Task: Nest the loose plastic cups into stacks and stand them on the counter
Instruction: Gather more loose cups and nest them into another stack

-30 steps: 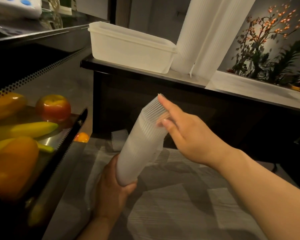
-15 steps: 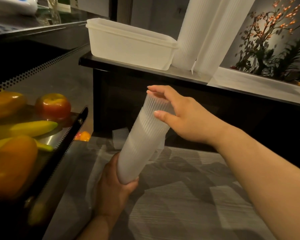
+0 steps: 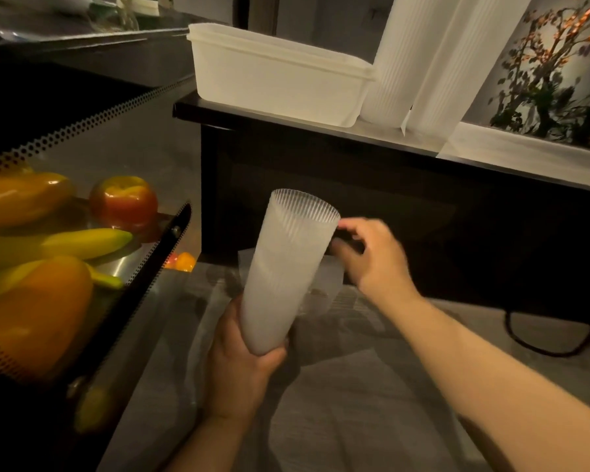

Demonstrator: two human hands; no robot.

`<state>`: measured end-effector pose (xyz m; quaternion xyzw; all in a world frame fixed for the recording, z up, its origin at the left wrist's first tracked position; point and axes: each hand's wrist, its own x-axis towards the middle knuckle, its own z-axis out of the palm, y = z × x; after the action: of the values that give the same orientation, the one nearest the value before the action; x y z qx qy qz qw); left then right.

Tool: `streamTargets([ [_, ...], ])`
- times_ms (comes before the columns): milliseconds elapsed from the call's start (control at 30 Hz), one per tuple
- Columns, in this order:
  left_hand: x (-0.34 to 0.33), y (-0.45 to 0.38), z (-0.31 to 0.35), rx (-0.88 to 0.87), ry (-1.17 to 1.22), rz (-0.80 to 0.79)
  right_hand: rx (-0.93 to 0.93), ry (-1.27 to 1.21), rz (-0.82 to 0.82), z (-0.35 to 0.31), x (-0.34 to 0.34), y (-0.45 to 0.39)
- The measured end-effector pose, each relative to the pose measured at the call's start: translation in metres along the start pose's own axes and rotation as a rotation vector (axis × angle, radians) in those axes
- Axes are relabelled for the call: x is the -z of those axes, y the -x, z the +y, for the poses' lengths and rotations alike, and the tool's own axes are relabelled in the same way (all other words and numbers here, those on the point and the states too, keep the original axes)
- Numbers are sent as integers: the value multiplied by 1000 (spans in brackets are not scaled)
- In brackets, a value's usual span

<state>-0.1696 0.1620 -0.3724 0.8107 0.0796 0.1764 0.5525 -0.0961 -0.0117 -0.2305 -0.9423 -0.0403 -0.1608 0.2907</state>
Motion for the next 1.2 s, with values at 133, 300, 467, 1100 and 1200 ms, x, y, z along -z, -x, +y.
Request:
streamTargets([
  [133,2,0,0,-45,-21,7,-203,136,-344,40,-52,9],
  [300,4,1,2,-31,-15,3,-90,48,-140,38,-60,2],
  [467,6,2,6,-14,21,-30,-143,-542,57,21,0,1],
  [1100,4,-2,3,-38,6,0,301,-193,-283,-57,35,15],
  [1200,4,-1,3,-41,3,-8,253,-433,-392,-51,43,14],
])
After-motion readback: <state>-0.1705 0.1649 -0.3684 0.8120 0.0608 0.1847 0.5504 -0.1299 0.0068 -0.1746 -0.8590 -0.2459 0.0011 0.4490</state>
